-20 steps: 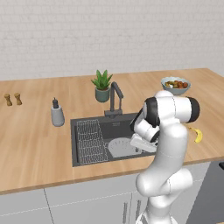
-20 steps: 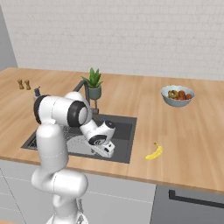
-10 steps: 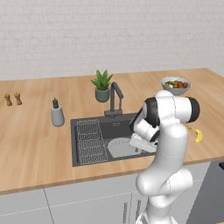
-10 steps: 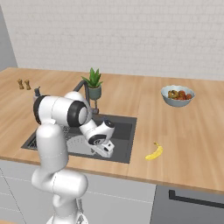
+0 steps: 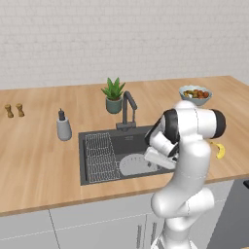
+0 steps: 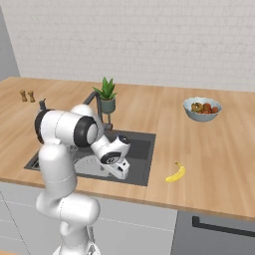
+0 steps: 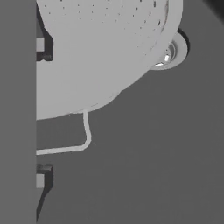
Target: Put the colander in the sink, put the banana in the colander, and turn on the sink faucet and pour water over the colander.
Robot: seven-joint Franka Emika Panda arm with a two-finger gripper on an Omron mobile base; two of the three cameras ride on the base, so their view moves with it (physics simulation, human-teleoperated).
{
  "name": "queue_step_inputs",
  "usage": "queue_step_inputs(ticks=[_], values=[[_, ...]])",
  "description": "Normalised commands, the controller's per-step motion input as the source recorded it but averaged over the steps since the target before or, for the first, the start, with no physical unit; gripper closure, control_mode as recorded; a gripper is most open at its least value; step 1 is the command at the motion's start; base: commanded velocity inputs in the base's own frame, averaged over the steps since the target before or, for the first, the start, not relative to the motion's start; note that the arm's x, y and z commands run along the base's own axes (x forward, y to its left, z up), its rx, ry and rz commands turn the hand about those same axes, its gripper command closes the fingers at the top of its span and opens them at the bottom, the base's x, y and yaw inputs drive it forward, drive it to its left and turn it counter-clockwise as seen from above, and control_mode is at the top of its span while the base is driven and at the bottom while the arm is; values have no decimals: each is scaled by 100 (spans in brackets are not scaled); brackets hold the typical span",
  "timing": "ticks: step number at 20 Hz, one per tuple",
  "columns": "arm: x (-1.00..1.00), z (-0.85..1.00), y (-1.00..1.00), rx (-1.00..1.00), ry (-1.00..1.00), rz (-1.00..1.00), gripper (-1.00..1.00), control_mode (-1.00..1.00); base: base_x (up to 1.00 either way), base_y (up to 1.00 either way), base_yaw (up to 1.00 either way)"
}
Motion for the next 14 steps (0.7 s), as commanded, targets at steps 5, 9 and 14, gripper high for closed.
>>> queue_step_inputs(ticks=[5,9,14], values=[[-4,78,-14,0,-2,-1,-100,-100,0,0,0],[0,100,-47,0,-2,-2,-100,-100,0,0,0],[0,100,-64,0,-3,0,-100,-100,0,0,0]])
